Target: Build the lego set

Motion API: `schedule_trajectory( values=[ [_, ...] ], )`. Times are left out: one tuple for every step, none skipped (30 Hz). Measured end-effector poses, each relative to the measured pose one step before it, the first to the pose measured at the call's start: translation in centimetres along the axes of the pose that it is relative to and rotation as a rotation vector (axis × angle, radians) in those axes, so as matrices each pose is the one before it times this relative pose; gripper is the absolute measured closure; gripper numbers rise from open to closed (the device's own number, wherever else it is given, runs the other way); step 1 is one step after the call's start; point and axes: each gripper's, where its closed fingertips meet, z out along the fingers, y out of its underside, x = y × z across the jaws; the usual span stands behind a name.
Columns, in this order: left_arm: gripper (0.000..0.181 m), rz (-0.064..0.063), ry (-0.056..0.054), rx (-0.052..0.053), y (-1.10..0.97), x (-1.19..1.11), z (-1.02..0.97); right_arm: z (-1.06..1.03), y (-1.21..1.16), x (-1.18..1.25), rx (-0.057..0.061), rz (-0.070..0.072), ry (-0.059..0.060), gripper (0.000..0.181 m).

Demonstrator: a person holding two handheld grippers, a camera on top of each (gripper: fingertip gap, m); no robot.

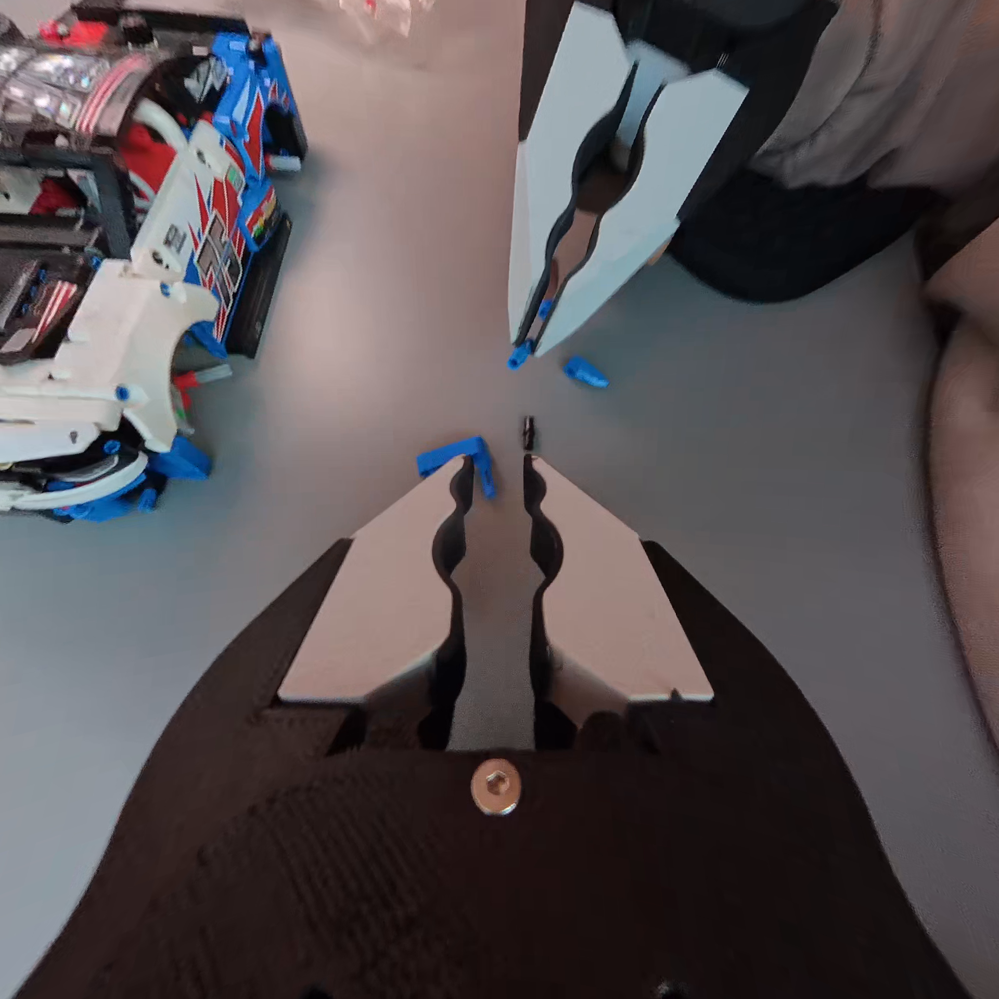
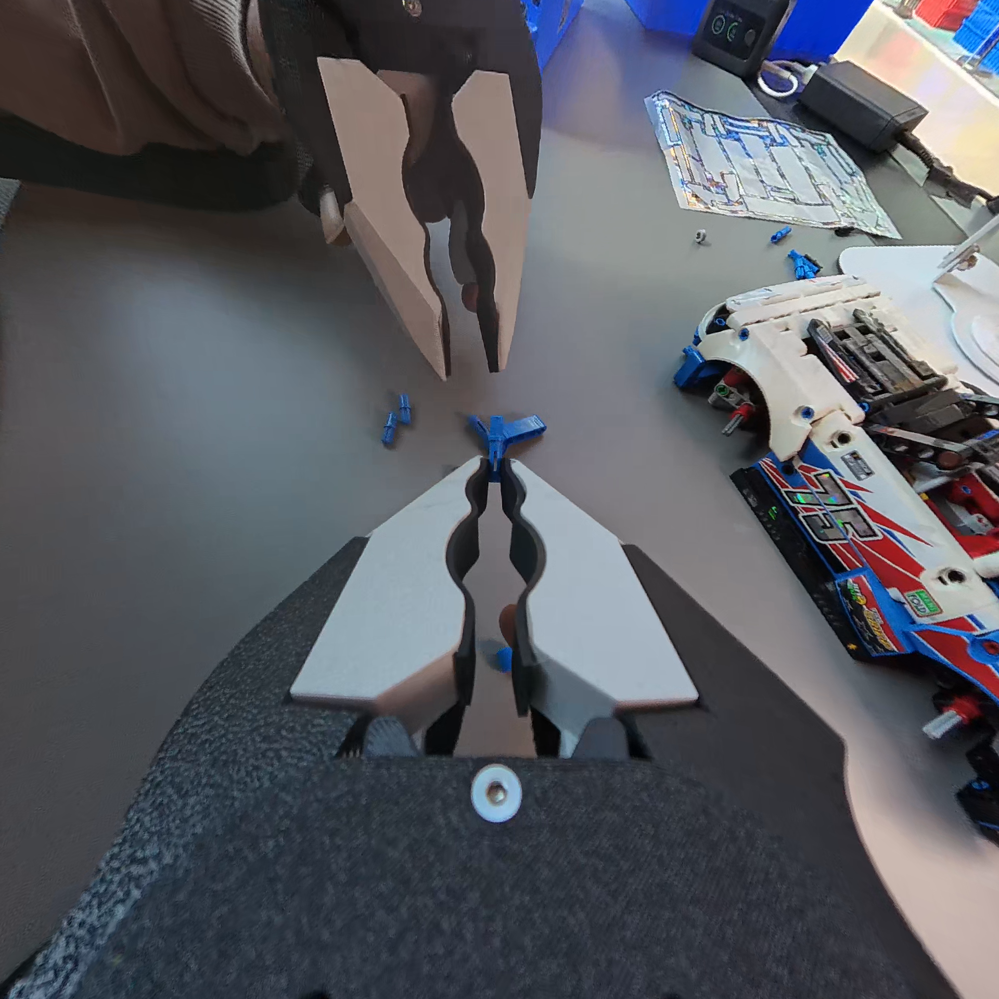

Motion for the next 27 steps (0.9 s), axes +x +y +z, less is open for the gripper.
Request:
schedule_trajectory(
  values=[
    [0.164, -0.0128, 0.0340, 0.0587, -1.009, 0.717, 0.020, 0.077, -0.207, -0.181, 0.0064, -0.0144, -0.0013, 0.180],
    [0.162, -0.0136, 0.0301, 0.0396, -0.732, 0.672, 0.217, 0.096, -0.164, -0.212, 0.0042, -0.0192, -0.0016, 0.180],
    [0.161, -0.0135, 0.0088, 0.0129, -0.343, 0.281, 0.279, 0.080, -0.180, -0.301, 0.0062, -0.0224, -0.0056, 0.180],
    [0.162, -0.0062, -0.0029, 0.0028, -0.137, 0.044, 0.245, 0.049, -0.180, -0.240, 0.0055, -0.0187, -0.0012, 0.180],
    [0.165, -0.0022, 0.0042, 0.0083, -0.162, 0.112, 0.158, 0.028, -0.151, -0.240, 0.0039, -0.0171, -0.0024, 0.180],
    [0.168, -0.0082, 0.0014, 0.0164, -0.221, 0.038, 0.082, 0.008, -0.116, -0.216, 0.0024, -0.0152, -0.0031, 0.180],
    [0.171, -0.0110, 0.0068, 0.0081, -0.062, 0.070, 0.052, -0.043, -0.270, -0.139, 0.0129, -0.0112, -0.0005, 0.180],
    [0.174, -0.0067, 0.0104, -0.0070, 0.165, 0.103, 0.059, -0.094, -0.252, -0.069, 0.0132, -0.0021, -0.0015, 0.180],
    [0.178, 0.0008, 0.0133, 0.0046, -0.018, 0.186, -0.042, -0.102, -0.157, -0.007, 0.0113, -0.0016, -0.0030, 0.180],
    [0.178, -0.0023, 0.0144, 0.0189, -0.256, 0.210, -0.138, -0.186, -0.372, -0.046, 0.0287, 0.0086, -0.0082, 0.180],
    [0.178, -0.0119, 0.0197, 0.0198, -0.319, 0.185, -0.212, -0.262, -0.524, -0.020, 0.0401, 0.0128, -0.0085, 0.180],
    [0.179, -0.0275, 0.0265, 0.0371, -0.575, 0.209, -0.261, -0.360, -0.739, 0.103, 0.0554, 0.0112, -0.0015, 0.180],
    [0.179, -0.0423, 0.0332, 0.0572, -0.815, 0.259, -0.306, -0.436, -0.969, 0.104, 0.0657, 0.0119, -0.0030, 0.180],
    [0.179, -0.0537, 0.0454, 0.0611, -0.852, 0.404, -0.257, -0.389, -1.010, -0.003, 0.0611, 0.0140, -0.0084, 0.180],
    [0.179, -0.0542, 0.0474, 0.0544, -0.741, 0.467, -0.177, -0.269, -0.837, -0.009, 0.0468, 0.0116, -0.0039, 0.179],
    [0.179, -0.0415, 0.0368, 0.0383, -0.512, 0.372, -0.060, -0.123, -0.604, -0.067, 0.0323, -0.0013, -0.0006, 0.178],
    [0.179, -0.0282, 0.0266, 0.0241, -0.315, 0.265, 0.015, -0.032, -0.378, -0.109, 0.0197, -0.0109, 0.0016, 0.177],
    [0.179, -0.0222, 0.0231, 0.0165, -0.221, 0.245, 0.050, 0.003, -0.275, -0.127, 0.0130, -0.0114, 0.0018, 0.175],
    [0.179, -0.0188, 0.0182, 0.0131, -0.166, 0.196, 0.079, 0.004, -0.220, -0.077, 0.0097, -0.0073, 0.0019, 0.174],
    [0.179, -0.0134, 0.0135, 0.0068, -0.069, 0.152, 0.079, -0.003, -0.159, -0.033, 0.0075, -0.0045, 0.0022, 0.175],
    [0.179, -0.0080, 0.0093, 0.0053, -0.043, 0.102, 0.062, -0.002, -0.076, -0.008, 0.0019, -0.0034, 0.0011, 0.175],
    [0.179, -0.0098, 0.0103, 0.0064, -0.065, 0.122, 0.038, -0.004, -0.003, -0.003, -0.0012, -0.0042, 0.0006, 0.176],
    [0.180, -0.0133, 0.0119, 0.0091, -0.112, 0.138, 0.027, -0.004, -0.025, 0.028, 0.0010, -0.0050, 0.0034, 0.177],
    [0.180, -0.0107, 0.0082, 0.0050, -0.043, 0.086, 0.031, -0.030, -0.092, 0.032, 0.0048, -0.0039, 0.0038, 0.178],
    [0.180, -0.0073, 0.0071, 0.0051, -0.050, 0.076, 0.030, -0.026, -0.072, 0.031, 0.0025, -0.0019, 0.0016, 0.179],
    [0.180, -0.0062, 0.0046, 0.0017, -0.003, 0.030, 0.019, -0.015, -0.030, -0.004, -0.0001, -0.0010, 0.0001, 0.179],
    [0.180, -0.0033, 0.0035, -0.0006, 0.019, 0.031, 0.024, -0.019, -0.004, -0.030, -0.0035, -0.0012, -0.0025, 0.179]
  ],
)
